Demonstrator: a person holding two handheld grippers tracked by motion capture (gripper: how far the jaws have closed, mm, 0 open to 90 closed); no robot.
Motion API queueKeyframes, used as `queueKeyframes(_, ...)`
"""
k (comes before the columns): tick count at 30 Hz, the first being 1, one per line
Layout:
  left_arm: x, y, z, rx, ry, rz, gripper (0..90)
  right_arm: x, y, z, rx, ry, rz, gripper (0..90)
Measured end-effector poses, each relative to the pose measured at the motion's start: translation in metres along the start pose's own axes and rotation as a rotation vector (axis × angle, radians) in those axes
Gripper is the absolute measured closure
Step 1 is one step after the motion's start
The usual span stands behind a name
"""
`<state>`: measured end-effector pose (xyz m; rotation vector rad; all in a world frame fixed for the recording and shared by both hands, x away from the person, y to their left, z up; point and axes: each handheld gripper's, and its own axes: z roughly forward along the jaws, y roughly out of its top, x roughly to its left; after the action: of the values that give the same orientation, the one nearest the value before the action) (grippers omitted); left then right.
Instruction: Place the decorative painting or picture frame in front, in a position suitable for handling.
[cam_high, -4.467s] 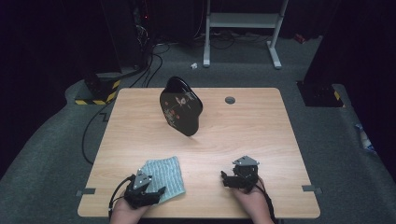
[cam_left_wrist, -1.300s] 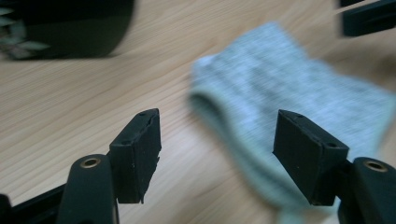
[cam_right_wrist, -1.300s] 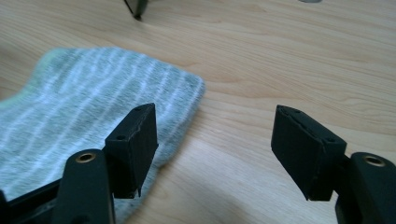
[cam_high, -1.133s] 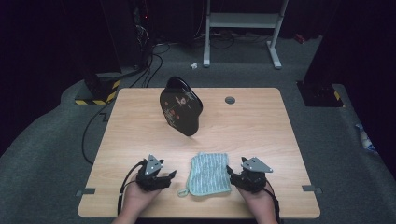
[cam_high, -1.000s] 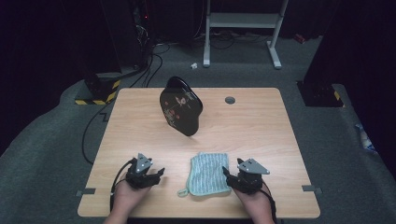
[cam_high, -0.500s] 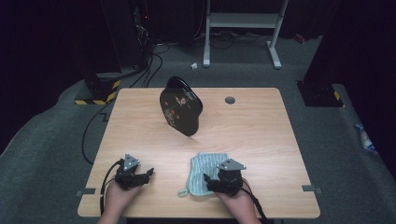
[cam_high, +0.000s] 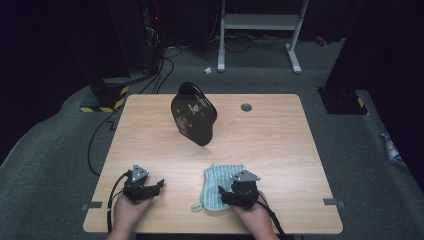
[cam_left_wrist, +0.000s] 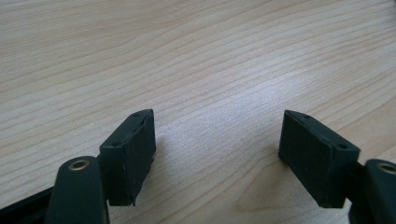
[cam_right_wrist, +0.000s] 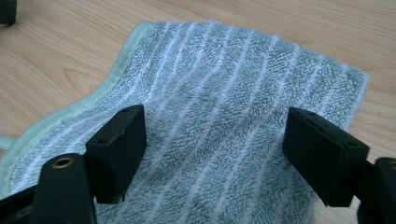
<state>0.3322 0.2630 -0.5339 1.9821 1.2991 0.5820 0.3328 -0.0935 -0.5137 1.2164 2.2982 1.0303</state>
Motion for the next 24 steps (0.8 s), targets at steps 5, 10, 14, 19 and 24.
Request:
queueKeyframes(5, 0.000, 0.000, 0.000, -0.001, 0.006, -0.005, 27.8, 0.001, 0.000, 0.005, 0.022, -0.005, -0.001, 23.1)
queueKeyframes(10, 0.000, 0.000, 0.000, -0.001, 0.005, -0.004, 27.8, 0.003, -0.003, 0.010, 0.030, -0.017, -0.011, 23.5)
queueKeyframes(14, 0.000, 0.000, 0.000, -0.002, 0.005, -0.005, 27.8, 0.004, -0.004, 0.010, 0.027, -0.022, -0.008, 24.3)
queueKeyframes(19, 0.000, -0.001, -0.001, -0.002, 0.004, -0.005, 28.0, 0.005, -0.005, 0.010, 0.023, -0.024, -0.017, 29.2)
queueKeyframes(24, 0.000, -0.001, -0.001, -0.002, 0.004, -0.005, 28.1, 0.003, -0.005, 0.008, 0.021, -0.011, -0.021, 45.6)
